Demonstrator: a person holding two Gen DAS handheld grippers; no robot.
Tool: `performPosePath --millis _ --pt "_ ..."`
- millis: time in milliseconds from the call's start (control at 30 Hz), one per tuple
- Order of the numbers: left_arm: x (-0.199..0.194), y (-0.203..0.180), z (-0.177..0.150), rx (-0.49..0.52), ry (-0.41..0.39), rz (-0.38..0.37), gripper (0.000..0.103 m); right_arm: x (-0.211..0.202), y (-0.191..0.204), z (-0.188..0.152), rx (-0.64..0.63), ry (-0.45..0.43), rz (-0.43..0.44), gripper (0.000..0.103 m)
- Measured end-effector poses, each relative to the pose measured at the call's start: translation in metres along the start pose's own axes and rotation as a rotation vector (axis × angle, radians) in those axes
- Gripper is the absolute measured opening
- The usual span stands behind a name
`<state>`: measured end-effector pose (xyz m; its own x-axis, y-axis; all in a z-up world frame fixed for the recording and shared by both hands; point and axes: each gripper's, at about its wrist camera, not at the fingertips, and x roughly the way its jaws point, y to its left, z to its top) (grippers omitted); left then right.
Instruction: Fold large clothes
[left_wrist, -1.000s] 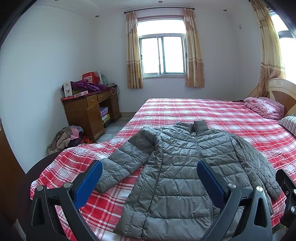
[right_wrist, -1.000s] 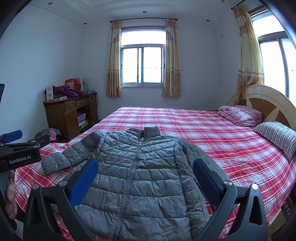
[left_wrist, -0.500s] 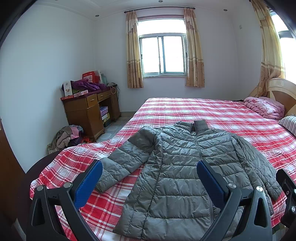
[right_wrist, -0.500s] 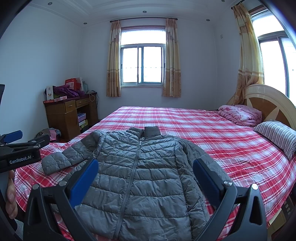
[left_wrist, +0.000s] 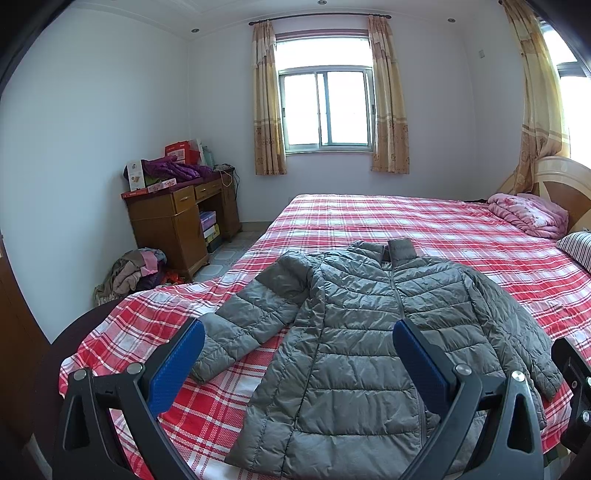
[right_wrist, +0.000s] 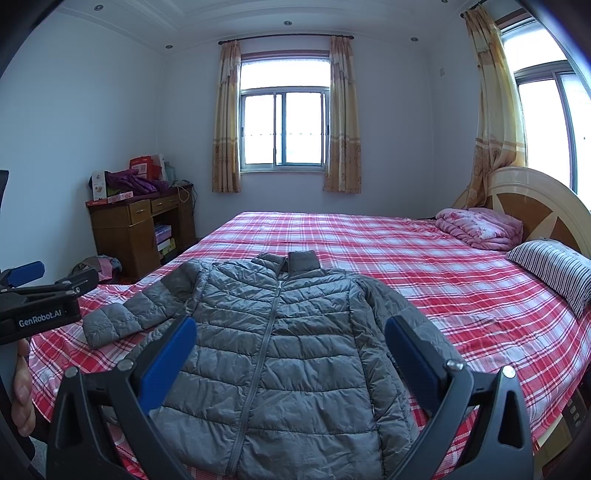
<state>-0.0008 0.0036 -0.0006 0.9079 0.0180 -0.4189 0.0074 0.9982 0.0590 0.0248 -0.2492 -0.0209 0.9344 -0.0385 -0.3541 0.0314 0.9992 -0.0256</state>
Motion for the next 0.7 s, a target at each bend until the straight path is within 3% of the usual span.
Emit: performPosePath --millis 500,700 --pt "0.013 0.0 -0.007 -0.013 0.021 0.007 0.102 0.008 0.0 -0.007 -0.001 0.011 -0.009 0.103" --pt "0.05 -0.001 -0.027 -0.042 0.089 0.013 0.102 0.035 -0.037 -0.01 0.058 0.059 -0.089 0.103"
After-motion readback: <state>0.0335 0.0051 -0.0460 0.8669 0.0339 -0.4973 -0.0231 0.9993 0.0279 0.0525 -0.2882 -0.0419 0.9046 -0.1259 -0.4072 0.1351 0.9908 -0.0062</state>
